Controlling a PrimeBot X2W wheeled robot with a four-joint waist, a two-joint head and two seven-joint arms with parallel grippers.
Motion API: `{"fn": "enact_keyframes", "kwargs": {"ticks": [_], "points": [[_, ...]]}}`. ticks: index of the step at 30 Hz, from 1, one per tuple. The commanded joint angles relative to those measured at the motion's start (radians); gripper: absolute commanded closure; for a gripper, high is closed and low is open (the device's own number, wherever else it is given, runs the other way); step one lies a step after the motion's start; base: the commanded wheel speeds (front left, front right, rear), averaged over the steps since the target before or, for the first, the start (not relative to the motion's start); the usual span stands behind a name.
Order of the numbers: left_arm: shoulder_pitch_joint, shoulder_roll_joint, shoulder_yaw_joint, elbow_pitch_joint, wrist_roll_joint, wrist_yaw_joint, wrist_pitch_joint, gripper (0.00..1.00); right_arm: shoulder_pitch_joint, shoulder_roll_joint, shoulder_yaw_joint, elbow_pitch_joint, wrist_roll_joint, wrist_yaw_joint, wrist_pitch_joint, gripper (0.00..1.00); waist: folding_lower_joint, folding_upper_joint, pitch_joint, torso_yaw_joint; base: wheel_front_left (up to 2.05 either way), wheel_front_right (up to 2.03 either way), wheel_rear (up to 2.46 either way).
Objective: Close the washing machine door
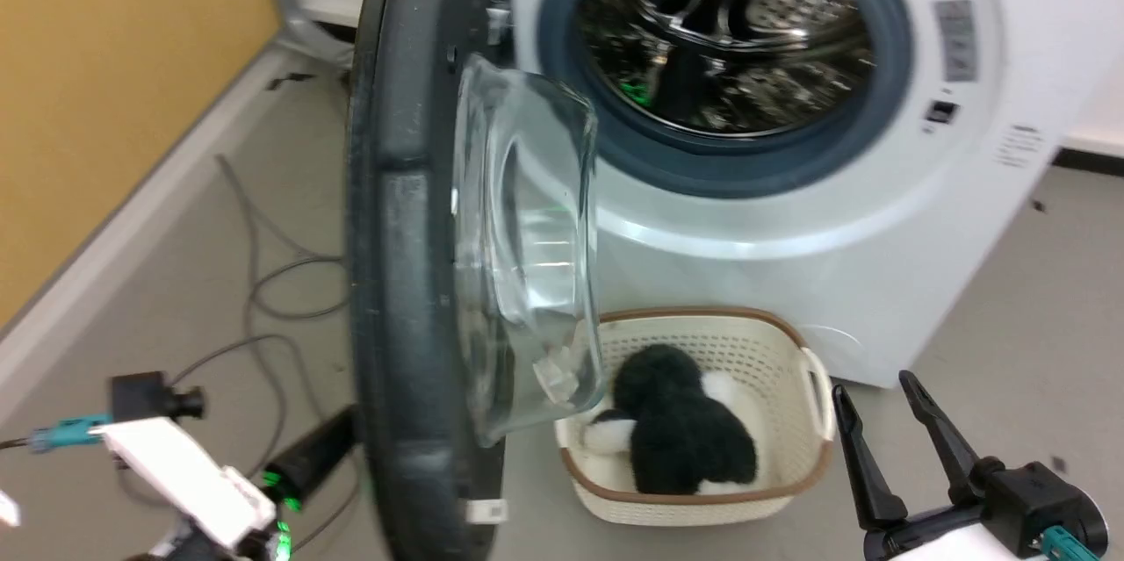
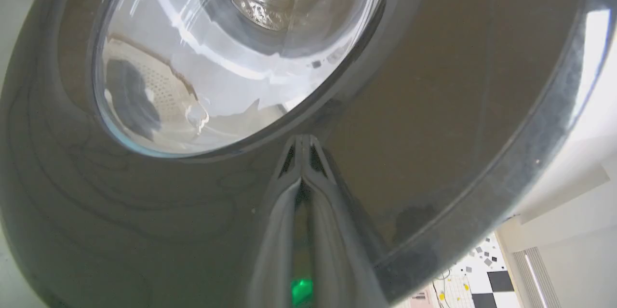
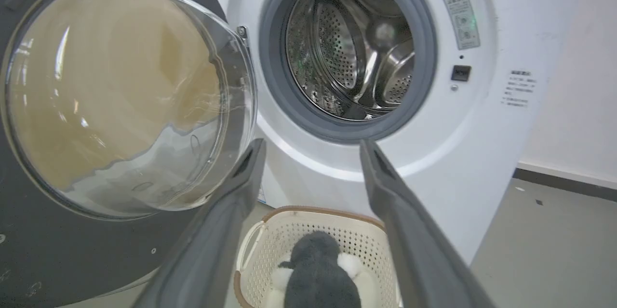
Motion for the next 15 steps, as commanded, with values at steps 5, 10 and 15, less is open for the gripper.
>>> {"fn": "enact_keyframes", "kwargs": {"ticks": [5,10,15], "points": [[0.037,-0.013,-0.143,-0.037,-0.027,0.024,-0.062,1.0,-0.009,-0.004,0.0,-0.01,-0.004,0.001,0.001,0.0,0.0,0.0,0.037,-0.138,0.0,0.0,0.0],[0.022,-0.013,-0.259,0.011,-0.042,0.015,-0.157,1.0,-0.025,-0.003,0.007,-0.01,-0.002,0.001,0.0,0.0,0.0,0.0,0.062,-0.245,0.0,0.0,0.0],[-0.016,-0.013,-0.327,0.068,-0.058,0.003,-0.265,1.0,-0.037,-0.002,0.01,-0.008,0.002,0.001,-0.001,0.0,0.0,0.0,0.083,-0.334,0.0,0.0,0.0]]}}
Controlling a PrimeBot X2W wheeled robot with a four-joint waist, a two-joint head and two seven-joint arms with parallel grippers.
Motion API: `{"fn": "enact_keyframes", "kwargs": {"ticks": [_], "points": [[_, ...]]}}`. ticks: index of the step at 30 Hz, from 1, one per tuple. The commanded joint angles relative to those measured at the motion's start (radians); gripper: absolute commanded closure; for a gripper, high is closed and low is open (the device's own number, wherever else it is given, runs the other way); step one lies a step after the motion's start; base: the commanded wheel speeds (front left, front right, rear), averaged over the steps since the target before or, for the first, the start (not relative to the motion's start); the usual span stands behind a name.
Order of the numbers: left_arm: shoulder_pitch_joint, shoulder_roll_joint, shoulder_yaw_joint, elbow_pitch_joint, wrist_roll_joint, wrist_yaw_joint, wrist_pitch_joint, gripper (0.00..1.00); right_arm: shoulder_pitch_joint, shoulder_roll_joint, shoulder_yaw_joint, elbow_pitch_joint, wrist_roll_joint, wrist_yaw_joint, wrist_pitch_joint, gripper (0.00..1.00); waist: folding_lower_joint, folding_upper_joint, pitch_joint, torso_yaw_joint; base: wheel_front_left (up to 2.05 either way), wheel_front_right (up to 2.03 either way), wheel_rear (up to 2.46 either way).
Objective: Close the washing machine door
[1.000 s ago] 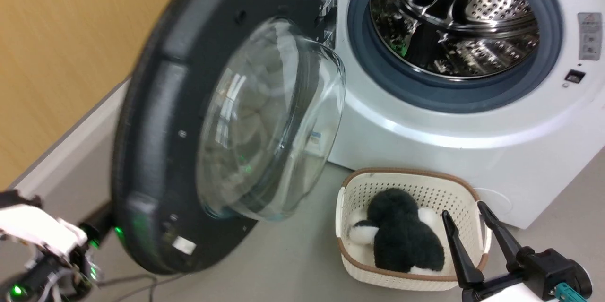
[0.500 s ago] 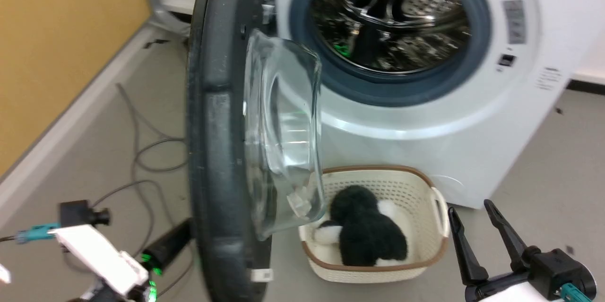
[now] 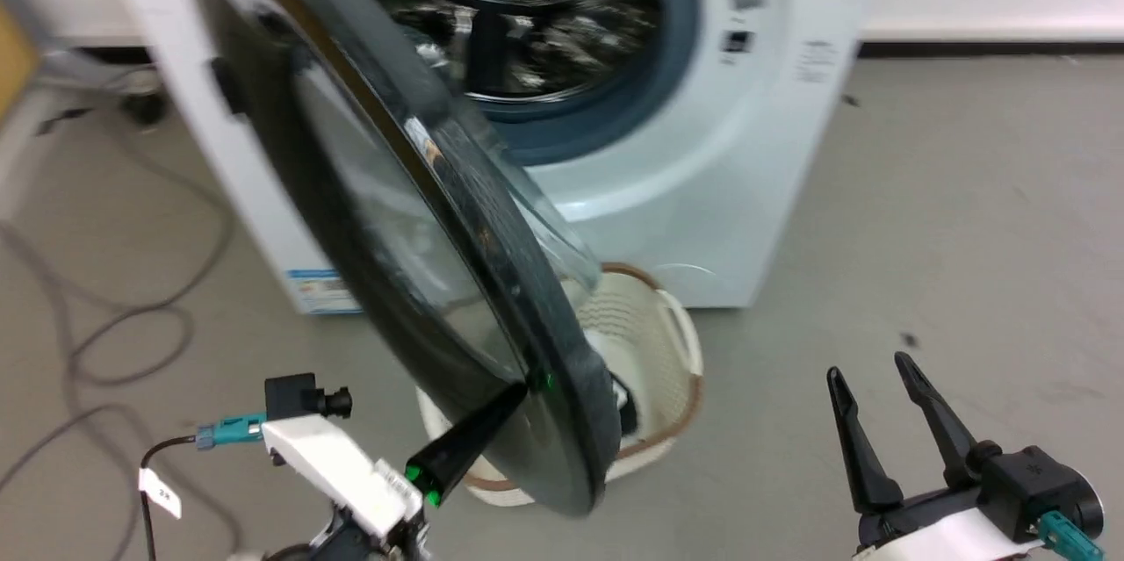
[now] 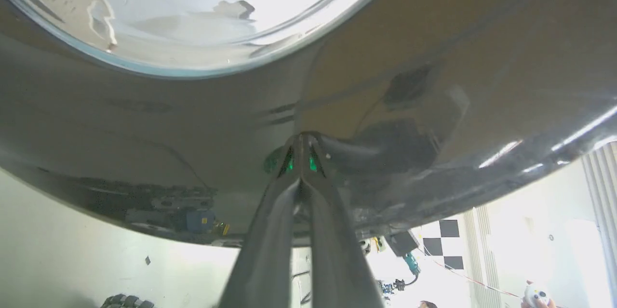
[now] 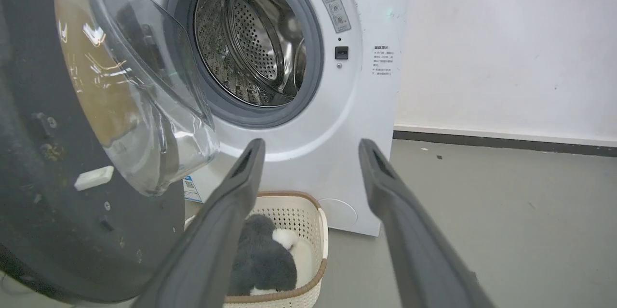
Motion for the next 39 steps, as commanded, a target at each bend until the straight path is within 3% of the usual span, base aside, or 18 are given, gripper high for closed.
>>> {"fn": "enact_keyframes", "kwargs": {"ticks": [1,8,14,22,30,34,39], "points": [[-0.03,-0.001,-0.016,0.012,-0.012,-0.01,-0.027,1.0,-0.012,0.0,0.001,-0.001,0.002,0.001,-0.002,0.0,0.0,-0.0001,0.032,-0.086,0.0,0.0,0.0],[-0.143,-0.001,-0.085,0.138,-0.052,-0.016,-0.245,1.0,-0.023,0.003,0.002,0.009,0.01,0.001,-0.006,0.0,0.0,-0.0001,0.065,-0.208,0.0,0.0,0.0],[-0.295,-0.001,-0.136,0.279,-0.114,-0.024,-0.453,1.0,-0.031,0.01,0.005,0.016,0.013,0.001,-0.009,0.0,0.0,-0.0001,0.09,-0.262,0.0,0.0,0.0],[-0.466,-0.001,-0.242,0.464,-0.162,-0.068,-0.631,1.0,-0.047,0.016,0.01,0.027,0.014,0.001,-0.01,0.0,0.0,-0.0001,0.099,-0.268,0.0,0.0,0.0],[-0.484,0.001,-0.312,0.547,-0.16,-0.134,-0.661,1.0,-0.04,0.017,0.003,0.017,0.01,0.001,-0.01,0.0,0.0,-0.0001,0.078,-0.218,0.0,0.0,0.0],[-0.428,0.068,-0.373,0.511,-0.073,-0.153,-0.656,1.0,-0.03,0.009,0.008,0.01,0.012,0.001,-0.01,0.0,0.0,-0.0001,0.059,-0.178,0.0,0.0,0.0],[-0.345,0.21,-0.493,0.414,0.129,-0.159,-0.685,1.0,-0.012,0.001,0.002,0.007,0.012,0.001,-0.01,0.0,0.0,-0.0001,0.032,-0.119,0.0,0.0,0.0]]}}
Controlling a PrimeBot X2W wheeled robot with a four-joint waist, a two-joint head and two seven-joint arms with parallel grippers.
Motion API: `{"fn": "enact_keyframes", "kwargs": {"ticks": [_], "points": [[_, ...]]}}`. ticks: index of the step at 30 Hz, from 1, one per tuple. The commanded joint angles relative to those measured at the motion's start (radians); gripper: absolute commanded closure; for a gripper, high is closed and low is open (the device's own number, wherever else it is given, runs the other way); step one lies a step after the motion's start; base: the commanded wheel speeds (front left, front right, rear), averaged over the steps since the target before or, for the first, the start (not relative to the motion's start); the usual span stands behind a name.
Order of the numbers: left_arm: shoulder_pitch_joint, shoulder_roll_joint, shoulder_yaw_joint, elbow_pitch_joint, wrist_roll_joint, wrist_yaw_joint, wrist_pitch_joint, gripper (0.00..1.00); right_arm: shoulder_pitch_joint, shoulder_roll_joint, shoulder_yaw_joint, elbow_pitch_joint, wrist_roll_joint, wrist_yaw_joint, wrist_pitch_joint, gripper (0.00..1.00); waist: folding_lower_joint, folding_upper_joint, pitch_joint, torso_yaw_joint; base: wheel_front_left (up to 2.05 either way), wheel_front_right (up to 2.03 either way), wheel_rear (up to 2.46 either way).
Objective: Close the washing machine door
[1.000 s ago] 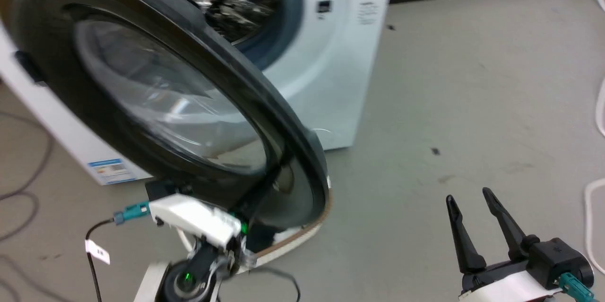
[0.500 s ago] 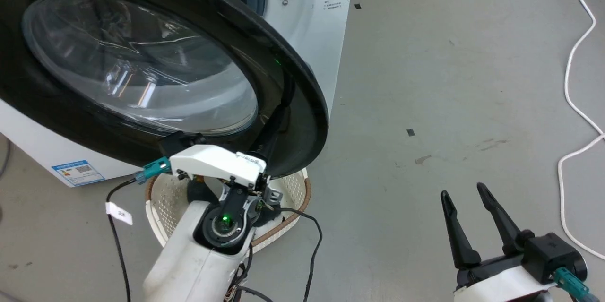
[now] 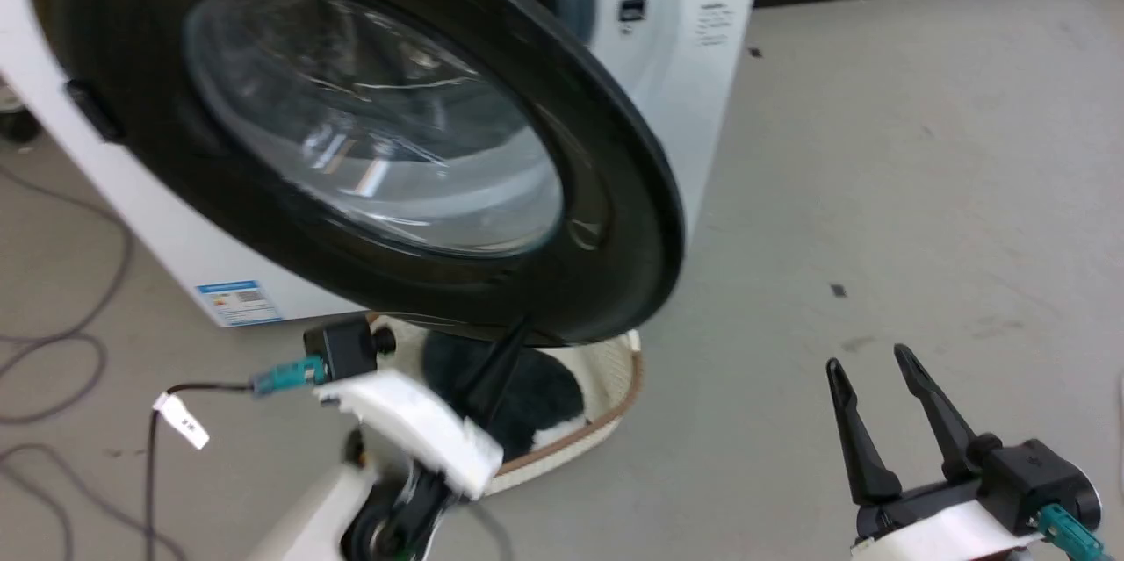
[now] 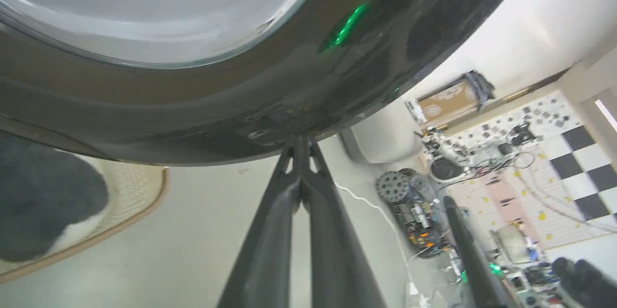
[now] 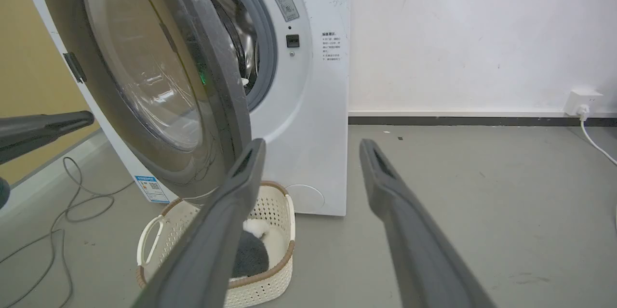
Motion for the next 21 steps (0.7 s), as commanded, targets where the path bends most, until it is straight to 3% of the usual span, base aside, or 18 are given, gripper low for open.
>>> {"fn": "enact_keyframes", "kwargs": {"ticks": [1,4,8,11,14,16,17,21], "points": [[0.024,0.042,-0.029,-0.028,0.069,-0.007,-0.023,1.0,0.013,-0.006,-0.001,-0.004,0.002,0.001,-0.005,0.0,-0.0001,0.0,-0.023,0.039,0.0,0.0,0.0],[0.045,0.135,-0.084,-0.067,0.239,0.001,-0.088,1.0,0.022,-0.009,-0.005,-0.005,0.0,0.001,-0.005,0.0,-0.0001,0.0,-0.039,0.076,0.0,0.0,0.0],[0.068,0.211,-0.081,-0.099,0.415,0.083,-0.195,1.0,0.032,-0.015,-0.003,-0.005,0.001,0.001,-0.005,0.0,-0.0001,0.0,-0.065,0.121,0.0,0.0,0.0],[0.111,0.215,-0.009,-0.148,0.476,0.148,-0.229,1.0,0.042,-0.017,-0.001,-0.006,0.0,0.001,-0.005,0.0,-0.0001,0.0,-0.083,0.151,0.0,0.0,0.0],[0.179,0.178,0.119,-0.242,0.551,0.189,-0.232,1.0,0.05,-0.018,0.0,-0.011,0.0,0.001,-0.004,0.0,-0.0001,0.0,-0.096,0.176,0.0,0.0,0.0],[0.24,0.141,0.197,-0.301,0.62,0.197,-0.233,0.5,0.055,-0.02,0.001,-0.015,0.001,0.001,-0.003,0.0,-0.0001,0.0,-0.1,0.189,0.0,0.0,0.0],[0.27,0.119,0.226,-0.323,0.649,0.192,-0.233,0.03,0.056,-0.021,0.002,-0.016,0.001,0.001,-0.002,0.0,-0.0001,0.0,-0.102,0.194,0.0,0.0,0.0],[0.376,0.037,0.306,-0.35,0.753,0.176,-0.233,0.0,0.059,-0.022,0.012,-0.018,0.007,0.001,0.0,0.0,-0.0001,0.0,-0.11,0.207,0.0,0.0,0.0]]}}
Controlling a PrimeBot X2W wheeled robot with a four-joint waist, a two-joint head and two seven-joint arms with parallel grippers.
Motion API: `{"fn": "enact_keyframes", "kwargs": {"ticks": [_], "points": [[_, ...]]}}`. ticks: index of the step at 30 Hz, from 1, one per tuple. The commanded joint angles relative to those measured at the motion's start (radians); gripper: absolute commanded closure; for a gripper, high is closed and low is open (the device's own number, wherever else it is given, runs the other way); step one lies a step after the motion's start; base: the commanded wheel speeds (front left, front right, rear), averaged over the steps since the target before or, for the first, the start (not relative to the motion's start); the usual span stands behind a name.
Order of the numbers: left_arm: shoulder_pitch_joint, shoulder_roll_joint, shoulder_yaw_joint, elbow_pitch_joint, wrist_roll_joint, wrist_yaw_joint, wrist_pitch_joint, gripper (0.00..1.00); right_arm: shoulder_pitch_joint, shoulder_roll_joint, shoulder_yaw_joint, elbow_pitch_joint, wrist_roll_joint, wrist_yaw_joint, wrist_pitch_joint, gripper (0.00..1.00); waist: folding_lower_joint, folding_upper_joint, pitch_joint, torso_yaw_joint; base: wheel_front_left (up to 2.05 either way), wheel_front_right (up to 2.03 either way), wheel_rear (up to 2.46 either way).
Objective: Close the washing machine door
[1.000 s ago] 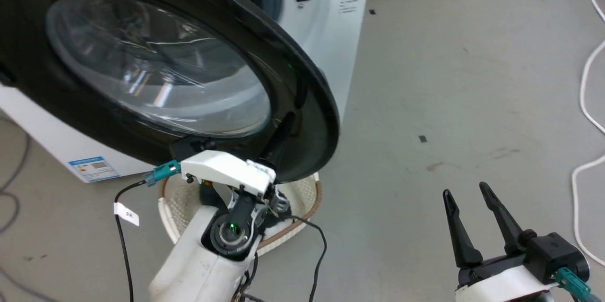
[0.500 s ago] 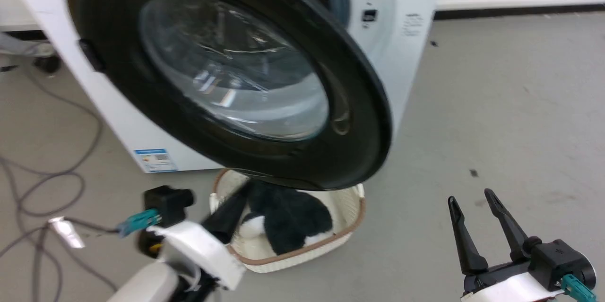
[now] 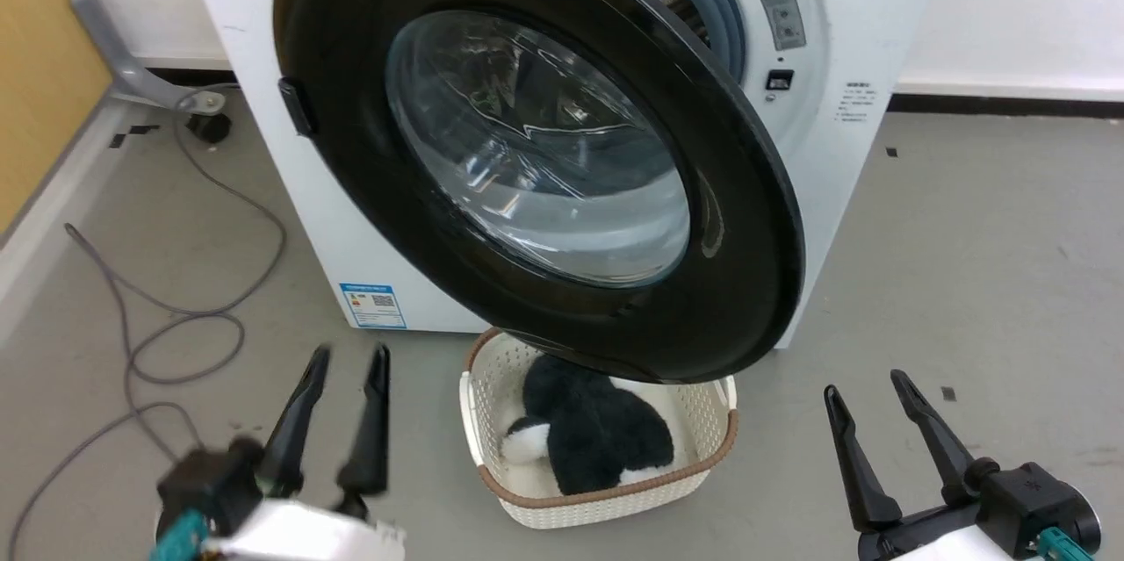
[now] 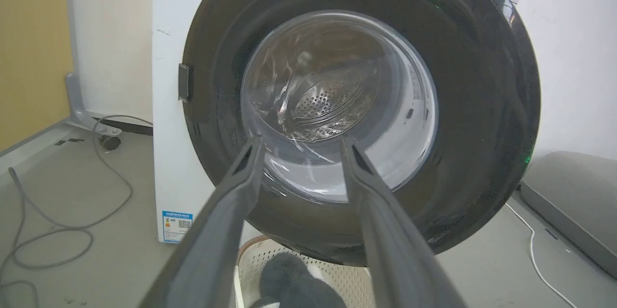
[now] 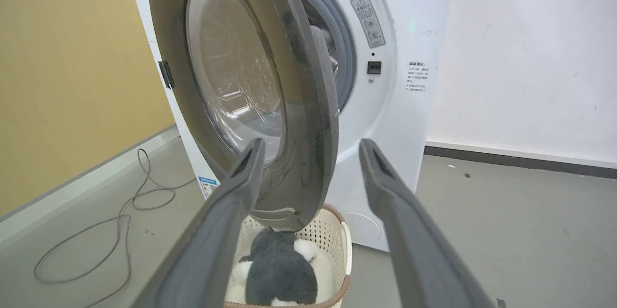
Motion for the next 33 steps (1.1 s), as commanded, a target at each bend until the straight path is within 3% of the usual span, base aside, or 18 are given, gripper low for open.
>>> {"fn": "enact_keyframes", "kwargs": {"ticks": [1,9,19,20,21,33], "points": [[0.041,-0.038,0.033,-0.005,0.028,-0.009,-0.004,0.0,0.01,-0.004,0.005,-0.005,0.011,0.001,-0.001,0.0,0.0,-0.0001,-0.006,0.006,0.0,0.0,0.0],[0.133,-0.131,0.101,0.014,0.205,-0.07,-0.004,0.0,0.023,-0.008,0.022,-0.001,0.019,0.001,-0.002,0.0,0.0,-0.0001,-0.018,0.028,0.0,0.0,0.0],[0.144,-0.2,0.143,0.049,0.301,-0.124,-0.004,0.0,0.021,-0.007,0.038,0.006,0.029,0.001,-0.002,0.0,0.0,-0.0001,-0.022,0.041,0.0,0.0,0.0],[0.143,-0.204,0.144,0.051,0.308,-0.129,-0.004,0.0,0.02,-0.01,0.043,0.006,0.032,0.001,-0.002,0.54,0.0,-0.0001,-0.019,0.042,0.0,0.0,0.0],[0.14,-0.207,0.145,0.053,0.315,-0.133,-0.004,0.0,0.018,-0.014,0.05,0.003,0.038,0.001,-0.002,1.0,0.0,-0.0001,-0.015,0.045,0.0,0.0,0.0],[0.083,-0.242,0.147,0.053,0.347,-0.163,-0.004,0.0,-0.13,-0.166,0.201,-0.019,0.086,0.001,0.049,1.0,0.0,-0.0001,0.079,0.1,0.0,0.0,0.0]]}}
